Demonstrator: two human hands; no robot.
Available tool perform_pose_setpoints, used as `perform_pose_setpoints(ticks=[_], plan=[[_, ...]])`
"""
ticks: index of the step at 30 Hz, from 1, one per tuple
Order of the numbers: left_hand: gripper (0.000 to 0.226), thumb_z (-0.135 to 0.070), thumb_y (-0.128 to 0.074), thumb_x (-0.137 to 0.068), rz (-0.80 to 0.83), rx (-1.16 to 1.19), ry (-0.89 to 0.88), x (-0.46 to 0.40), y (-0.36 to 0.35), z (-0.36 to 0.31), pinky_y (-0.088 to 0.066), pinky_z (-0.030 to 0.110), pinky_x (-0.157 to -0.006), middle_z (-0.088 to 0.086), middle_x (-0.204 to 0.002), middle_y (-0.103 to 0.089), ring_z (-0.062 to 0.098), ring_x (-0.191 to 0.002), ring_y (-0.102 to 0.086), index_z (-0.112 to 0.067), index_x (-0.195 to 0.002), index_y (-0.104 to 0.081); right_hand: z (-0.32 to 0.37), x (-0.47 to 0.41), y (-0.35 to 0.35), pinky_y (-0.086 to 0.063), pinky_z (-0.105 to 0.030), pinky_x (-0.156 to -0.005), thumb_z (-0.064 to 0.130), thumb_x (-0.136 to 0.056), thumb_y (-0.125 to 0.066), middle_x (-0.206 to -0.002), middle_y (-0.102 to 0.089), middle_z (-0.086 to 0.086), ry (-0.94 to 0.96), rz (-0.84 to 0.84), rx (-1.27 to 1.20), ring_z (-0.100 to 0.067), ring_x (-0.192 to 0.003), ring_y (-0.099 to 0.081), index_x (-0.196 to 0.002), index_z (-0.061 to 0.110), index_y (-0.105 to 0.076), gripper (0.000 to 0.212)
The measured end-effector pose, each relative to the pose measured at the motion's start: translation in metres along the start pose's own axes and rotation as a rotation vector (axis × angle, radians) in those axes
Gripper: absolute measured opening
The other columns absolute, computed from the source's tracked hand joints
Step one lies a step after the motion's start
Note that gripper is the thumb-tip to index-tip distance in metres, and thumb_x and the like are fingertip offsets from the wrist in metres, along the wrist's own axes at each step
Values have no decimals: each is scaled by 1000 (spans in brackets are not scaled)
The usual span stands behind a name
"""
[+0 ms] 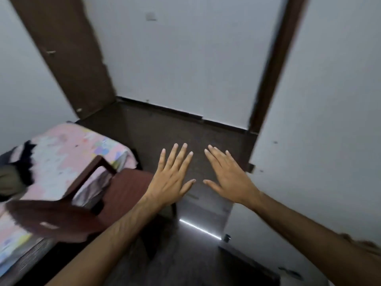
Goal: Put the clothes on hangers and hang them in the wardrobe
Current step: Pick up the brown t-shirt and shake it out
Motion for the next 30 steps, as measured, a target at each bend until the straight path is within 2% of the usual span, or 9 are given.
perform_pose_setpoints(ticks=[8,12,16,21,25,30], plan=[[75,-60,-33,-95,233,-106,419,185,-57,241,-16,66,-117,12,-165,-20,35,-152,-18,-12,-153,-39,206,-172,-132,-9,-46,-127,45,-99,-56,-170,-4,-4,243,225,-164,-20,-157,-6,-163,16,-12,83],[75,-62,-28,-97,282,-94,610,275,-58,322,-20,67,-115,12,-165,-21,35,-152,-17,-13,-153,-39,309,-225,-178,-13,-49,-126,48,-99,-54,-170,-9,-6,417,295,-170,-23,-156,-11,-162,16,-13,82],[75,-62,-28,-97,303,-100,771,347,-57,386,-17,67,-116,11,-164,-26,35,-151,-21,-12,-151,-42,406,-272,-216,-12,-49,-126,49,-101,-52,-170,-7,-5,580,354,-215,-23,-156,-10,-162,16,-14,78],[71,-56,-33,-96,342,-156,876,413,-64,461,-6,62,-117,10,-165,-23,35,-152,-19,-13,-153,-39,508,-323,-256,-14,-50,-125,46,-102,-52,-169,-12,-6,692,383,-295,-25,-155,-14,-160,16,-20,73],[72,-58,-33,-96,413,-144,938,448,-79,526,-16,66,-117,10,-165,-23,34,-151,-21,-14,-153,-37,573,-365,-290,-12,-50,-125,43,-103,-51,-169,-11,-6,726,456,-341,-24,-156,-12,-161,16,-17,72],[71,-59,-26,-98,438,-107,929,469,-94,606,-23,68,-115,10,-163,-27,35,-150,-24,-14,-153,-37,632,-427,-329,-9,-49,-125,40,-103,-51,-169,-13,-6,704,535,-378,-23,-156,-13,-161,16,-19,70]])
Point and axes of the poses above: each hand's wrist, its own x-axis away from the middle knuckle, its own y-axis out of the back of the hand, z = x × y, the point moved 8 cm from there along -x, towards the middle knuckle
